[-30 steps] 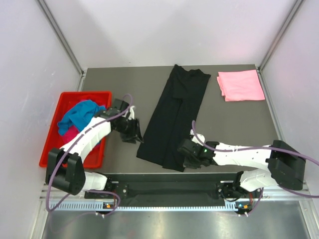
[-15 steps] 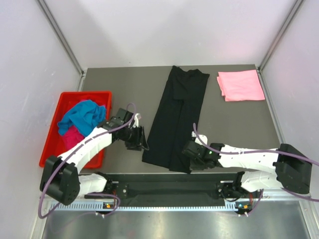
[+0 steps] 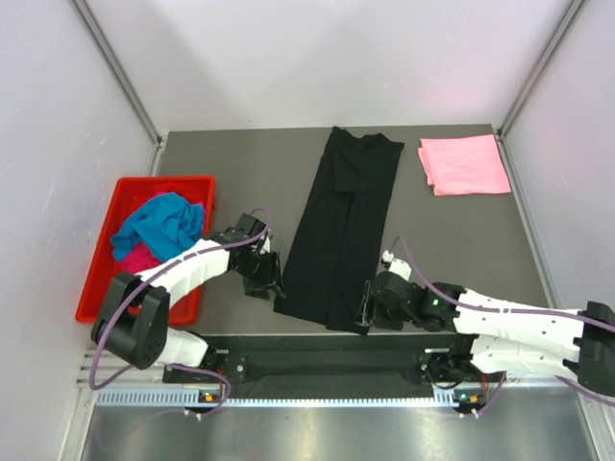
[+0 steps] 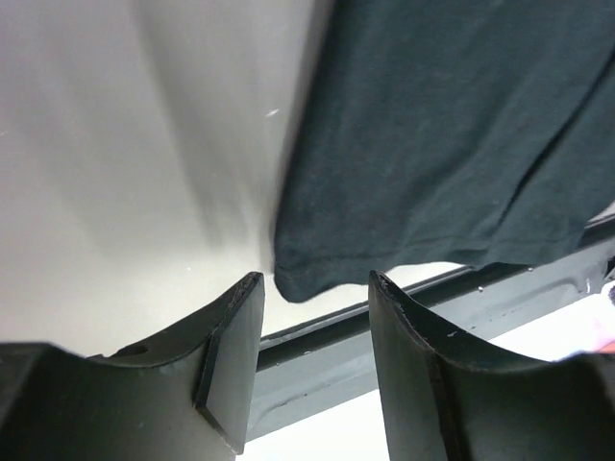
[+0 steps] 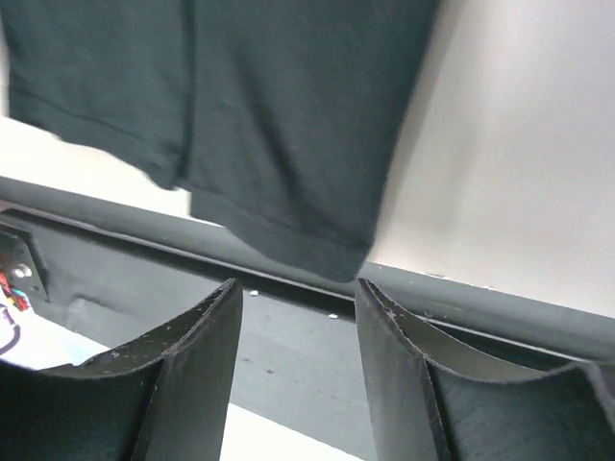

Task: Fold and stack the t-shirts
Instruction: Fold the tshirt

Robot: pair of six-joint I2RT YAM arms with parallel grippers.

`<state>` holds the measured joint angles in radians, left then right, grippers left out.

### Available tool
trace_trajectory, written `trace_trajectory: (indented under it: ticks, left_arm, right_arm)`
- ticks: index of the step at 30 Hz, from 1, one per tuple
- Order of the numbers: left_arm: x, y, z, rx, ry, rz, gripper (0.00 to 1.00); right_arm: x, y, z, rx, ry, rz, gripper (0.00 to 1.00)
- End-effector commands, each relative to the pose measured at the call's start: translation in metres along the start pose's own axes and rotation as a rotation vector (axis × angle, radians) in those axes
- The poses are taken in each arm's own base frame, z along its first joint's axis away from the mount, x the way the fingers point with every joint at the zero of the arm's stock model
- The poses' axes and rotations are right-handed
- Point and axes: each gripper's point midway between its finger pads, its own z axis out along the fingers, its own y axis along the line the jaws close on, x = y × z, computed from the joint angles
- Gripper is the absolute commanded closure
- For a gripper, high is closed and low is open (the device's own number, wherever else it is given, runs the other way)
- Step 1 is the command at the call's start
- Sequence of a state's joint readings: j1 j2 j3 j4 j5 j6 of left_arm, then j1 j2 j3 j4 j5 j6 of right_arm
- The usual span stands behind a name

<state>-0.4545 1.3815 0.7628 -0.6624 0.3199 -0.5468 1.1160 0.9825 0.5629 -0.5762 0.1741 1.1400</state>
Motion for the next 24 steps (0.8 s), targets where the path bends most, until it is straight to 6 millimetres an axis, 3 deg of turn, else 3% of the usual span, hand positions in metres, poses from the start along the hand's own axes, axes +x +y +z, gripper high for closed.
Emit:
trace_trajectory:
  ticks: [1, 6, 11, 24]
  left_arm:
    - [-0.003, 0.000, 0.006, 0.004, -0.009, -0.012, 0.48]
    - [0.002, 0.005, 0.014, -0.015, 0.024, -0.029, 0.53]
    - [0.006, 0.010, 0.020, -0.035, 0.053, -0.033, 0.56]
    - [0.010, 0.016, 0.029, -0.059, 0.093, -0.044, 0.73]
  right_arm:
    - [0.016, -0.002, 0.012, -0.021, 0.054, 0.086, 0.49]
    - [0.024, -0.019, 0.021, 0.033, 0.065, 0.121, 0.49]
    - [0.027, -0.022, 0.026, 0.029, 0.064, 0.137, 0.51]
    - [0.035, -0.031, 0.034, -0.009, 0.056, 0.211, 0.67]
